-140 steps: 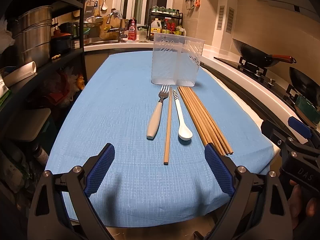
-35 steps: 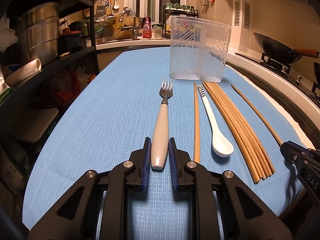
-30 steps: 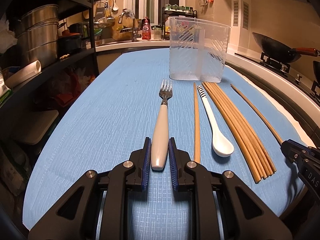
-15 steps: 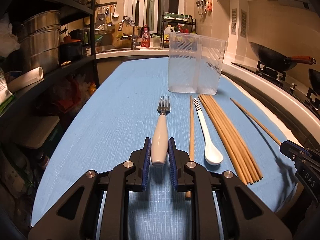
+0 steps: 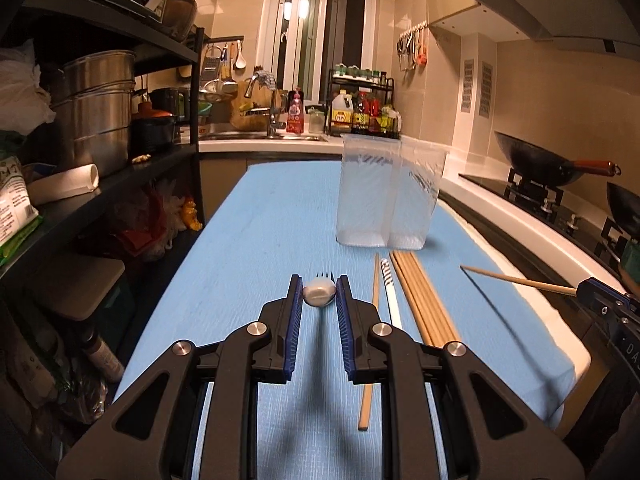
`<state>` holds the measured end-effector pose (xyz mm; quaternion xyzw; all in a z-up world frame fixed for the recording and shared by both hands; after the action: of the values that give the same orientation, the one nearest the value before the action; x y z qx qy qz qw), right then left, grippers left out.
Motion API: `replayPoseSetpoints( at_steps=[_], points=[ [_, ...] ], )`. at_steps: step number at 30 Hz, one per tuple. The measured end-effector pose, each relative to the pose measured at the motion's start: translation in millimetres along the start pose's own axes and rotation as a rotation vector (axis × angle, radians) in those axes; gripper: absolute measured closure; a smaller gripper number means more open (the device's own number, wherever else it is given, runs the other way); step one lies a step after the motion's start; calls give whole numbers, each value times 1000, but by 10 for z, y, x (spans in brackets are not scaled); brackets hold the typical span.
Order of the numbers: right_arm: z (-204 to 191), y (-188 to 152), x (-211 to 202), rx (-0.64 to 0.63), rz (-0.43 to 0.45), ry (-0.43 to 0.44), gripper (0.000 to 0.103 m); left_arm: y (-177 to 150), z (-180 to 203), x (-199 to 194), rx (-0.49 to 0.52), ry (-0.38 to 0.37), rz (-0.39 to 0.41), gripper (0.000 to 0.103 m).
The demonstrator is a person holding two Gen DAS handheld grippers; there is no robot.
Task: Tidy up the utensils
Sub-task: 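Lift the fork with the left gripper while the right gripper lifts the chopstick toward the container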
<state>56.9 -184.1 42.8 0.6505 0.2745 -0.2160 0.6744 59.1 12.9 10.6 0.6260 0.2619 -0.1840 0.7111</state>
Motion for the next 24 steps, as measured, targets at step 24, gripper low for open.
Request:
replayPoseSetpoints(
  at_steps=[24],
  points=[
    [193, 1409, -136, -39, 72, 104, 96, 1149, -251, 266, -27, -101, -140, 86]
  ],
)
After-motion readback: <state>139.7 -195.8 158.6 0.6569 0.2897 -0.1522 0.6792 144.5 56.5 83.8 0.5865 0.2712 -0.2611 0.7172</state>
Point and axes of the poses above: each gripper's, at about its wrist camera, not at the fingertips, and x roughly the way its jaws point, z to its right, y to its top, the point moved 3 cm from there along x, roughly the way its jaws point, and after that the axes turned 13 degrees about -z, right-handed, at the moved point
